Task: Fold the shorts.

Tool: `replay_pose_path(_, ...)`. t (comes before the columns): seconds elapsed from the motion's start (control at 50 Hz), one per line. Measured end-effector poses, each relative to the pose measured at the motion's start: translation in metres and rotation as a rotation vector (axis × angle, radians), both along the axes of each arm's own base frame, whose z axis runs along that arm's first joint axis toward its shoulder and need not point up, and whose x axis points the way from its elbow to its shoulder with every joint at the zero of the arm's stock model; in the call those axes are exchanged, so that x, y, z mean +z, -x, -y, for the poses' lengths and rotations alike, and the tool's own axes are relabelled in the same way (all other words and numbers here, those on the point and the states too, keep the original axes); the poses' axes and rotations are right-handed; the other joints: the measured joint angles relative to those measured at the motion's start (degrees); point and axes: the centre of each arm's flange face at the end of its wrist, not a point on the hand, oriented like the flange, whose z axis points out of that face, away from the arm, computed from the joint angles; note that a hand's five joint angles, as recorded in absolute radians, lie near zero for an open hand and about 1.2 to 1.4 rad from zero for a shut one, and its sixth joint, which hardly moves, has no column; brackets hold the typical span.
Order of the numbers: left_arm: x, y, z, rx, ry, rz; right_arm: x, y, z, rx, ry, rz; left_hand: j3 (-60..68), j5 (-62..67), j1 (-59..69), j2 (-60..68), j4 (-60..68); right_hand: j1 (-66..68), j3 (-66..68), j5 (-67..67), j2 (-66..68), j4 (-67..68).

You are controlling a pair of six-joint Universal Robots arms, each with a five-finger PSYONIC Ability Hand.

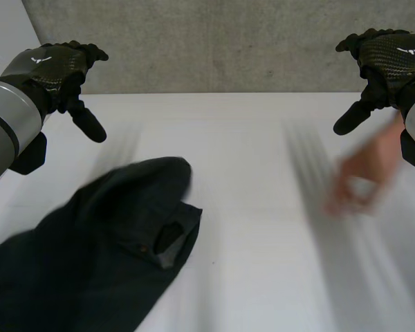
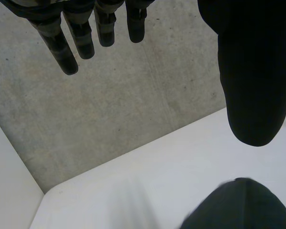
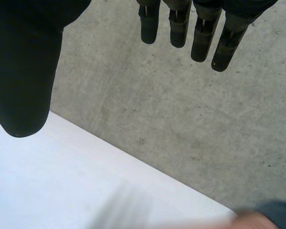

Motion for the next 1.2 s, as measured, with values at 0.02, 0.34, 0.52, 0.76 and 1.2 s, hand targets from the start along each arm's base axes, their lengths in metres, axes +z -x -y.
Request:
replay_pose_path(0.02, 0.0, 0.0, 0.0, 0.0, 0.0, 0.0, 0.0, 0.0, 0.0, 0.0, -0.001, 0.0, 0.0, 0.0, 0.0, 0.0, 0.0, 0.0, 0.0, 0.0, 0.0, 0.0)
replay_pose_path(0.34, -0.021, 0.006, 0.015, 0.001, -0.038, 0.06, -0.006, -0.004, 0.0, 0.034, -0.015, -0.012, 0.0, 0.0, 0.0, 0.0, 0.0, 0.0, 0.0, 0.0, 0.0, 0.0)
replay_pose_path(0.52, -0.057, 0.012, 0.031, -0.019, -0.102, 0.216, -0.017, -0.009, 0.0, 0.093, -0.03, -0.09, 0.0, 0.0, 0.2, 0.1, 0.0, 0.0, 0.0, 0.0, 0.0, 0.0)
replay_pose_path(0.76, -0.094, -0.004, 0.026, 0.069, -0.255, 0.35, -0.07, -0.066, -0.01, 0.318, -0.145, -0.139, 0.1, 0.0, 0.5, 0.3, 0.0, 0.0, 0.0, 0.0, 0.0, 0.0)
replay_pose_path(1.2, -0.136, -0.052, -0.036, 0.24, -0.318, 0.175, -0.176, -0.195, 0.004, 0.578, -0.402, 0.334, 0.1, 0.0, 0.6, 0.7, 0.0, 0.2, 0.0, 0.0, 0.0, 0.0)
